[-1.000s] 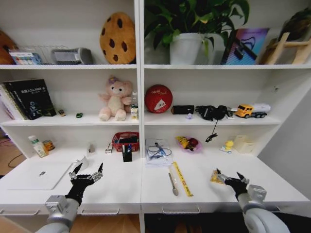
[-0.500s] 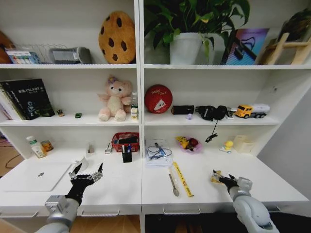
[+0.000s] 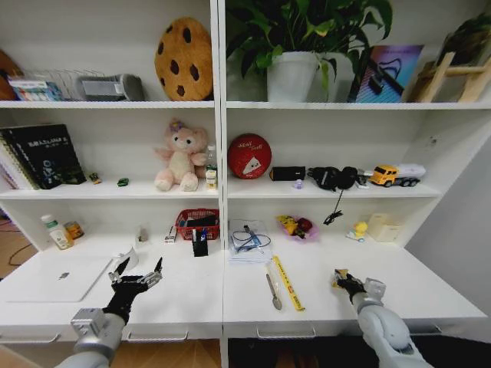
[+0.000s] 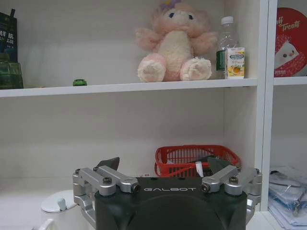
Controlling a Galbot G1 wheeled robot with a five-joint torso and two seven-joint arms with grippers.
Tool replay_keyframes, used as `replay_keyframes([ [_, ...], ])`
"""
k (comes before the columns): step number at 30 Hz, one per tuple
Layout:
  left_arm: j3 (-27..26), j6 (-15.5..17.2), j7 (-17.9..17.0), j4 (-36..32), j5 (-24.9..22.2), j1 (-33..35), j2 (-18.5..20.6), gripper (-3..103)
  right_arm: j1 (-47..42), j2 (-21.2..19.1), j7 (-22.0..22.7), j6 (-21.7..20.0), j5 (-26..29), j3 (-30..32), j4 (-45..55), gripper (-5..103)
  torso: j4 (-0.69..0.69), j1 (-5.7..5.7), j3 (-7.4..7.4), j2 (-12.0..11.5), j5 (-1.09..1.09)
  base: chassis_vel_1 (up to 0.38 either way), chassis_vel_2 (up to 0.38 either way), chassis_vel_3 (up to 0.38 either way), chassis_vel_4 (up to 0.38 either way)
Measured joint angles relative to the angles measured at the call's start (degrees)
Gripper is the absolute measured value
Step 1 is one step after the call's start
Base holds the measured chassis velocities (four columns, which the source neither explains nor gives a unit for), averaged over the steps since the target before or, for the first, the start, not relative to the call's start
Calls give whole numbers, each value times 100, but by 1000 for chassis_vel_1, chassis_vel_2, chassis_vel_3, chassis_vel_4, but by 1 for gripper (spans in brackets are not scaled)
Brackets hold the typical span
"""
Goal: Organize the objects on the table.
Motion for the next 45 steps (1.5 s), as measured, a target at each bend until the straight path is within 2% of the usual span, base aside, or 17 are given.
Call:
replay_keyframes([
  [1, 0, 0, 0, 0, 0, 0, 0, 100, 0, 0, 0, 0, 0, 0, 0, 24, 0, 0, 0, 0, 0, 0, 0, 0, 0],
  [5, 0, 0, 0, 0, 0, 0, 0, 100, 0, -43, -66, 130, -67, 13, -43, 3, 0, 0, 0, 0, 1, 0, 0, 0, 0],
  [12, 0, 0, 0, 0, 0, 0, 0, 100, 0, -296, -513, 537, -271, 34, 164, 0, 0, 0, 0, 0, 0, 0, 0, 0, 0],
  [13, 0, 0, 0, 0, 0, 0, 0, 100, 10, -363, -668, 630, -281, 34, 224, 0, 0, 0, 0, 0, 0, 0, 0, 0, 0],
  [15, 0, 0, 0, 0, 0, 0, 0, 100, 191, -699, -1319, 1022, -285, -86, 179, 0, -2, -1, 0, 0, -1, 0, 0, 0, 0],
  [16, 0, 0, 0, 0, 0, 0, 0, 100, 191, -699, -1319, 1022, -285, -86, 179, 0, -2, -1, 0, 0, -1, 0, 0, 0, 0],
  [18, 0, 0, -4, 0, 0, 0, 0, 100, 691, -1047, -1885, 1489, -262, -447, -335, 0, 1, 0, 0, 0, -1, 0, 0, 0, 0],
  [19, 0, 0, -4, 0, 0, 0, 0, 100, 691, -1047, -1885, 1489, -262, -447, -335, 0, 1, 0, 0, 0, -1, 0, 0, 0, 0],
  [21, 0, 0, -1, 0, 0, 0, 0, 100, 1296, -1215, -2140, 1737, -205, -850, -939, 0, -1, 0, 1, 0, 4, 0, 0, 0, 0],
  [22, 0, 0, -1, 0, 0, 0, 0, 100, 1296, -1215, -2140, 1737, -205, -850, -939, 0, -1, 0, 1, 0, 4, 0, 0, 0, 0],
  [24, 0, 0, 0, 0, 0, 0, 0, 100, 2128, -1287, -2203, 1854, -152, -1397, -1682, 0, 1, 0, 0, -1, 0, 0, 0, 0, 0],
  [27, 0, 0, -2, 0, 0, 0, 0, 100, 2374, -1287, -2208, 1899, -161, -1577, -1910, 0, 1, 1, 1, -1, 3, 0, 0, 0, 0],
  [29, 0, 0, 0, 0, 0, 0, -1, 100, 2971, -1247, -2218, 1946, -197, -2049, -2361, 0, 0, 0, 1, -1, -2, 0, 0, 0, 0],
  [32, 0, 0, -1, 0, 0, 0, 0, 100, 3253, -1210, -2208, 1946, -194, -2264, -2522, 0, -1, 0, 1, -1, 1, 0, 0, 0, 0],
  [35, 0, 0, 0, 0, 0, 0, 0, 100, 4201, -1034, -2156, 1942, -209, -2900, -3114, 0, 2, 1, 1, -1, 0, 0, 0, 0, 0],
  [45, 0, 0, 0, 0, 0, 0, 0, 100, 4780, -792, -1926, 1877, -355, -3138, -4042, 0, 0, 1, 0, -1, 0, 0, 0, 0, 0],
])
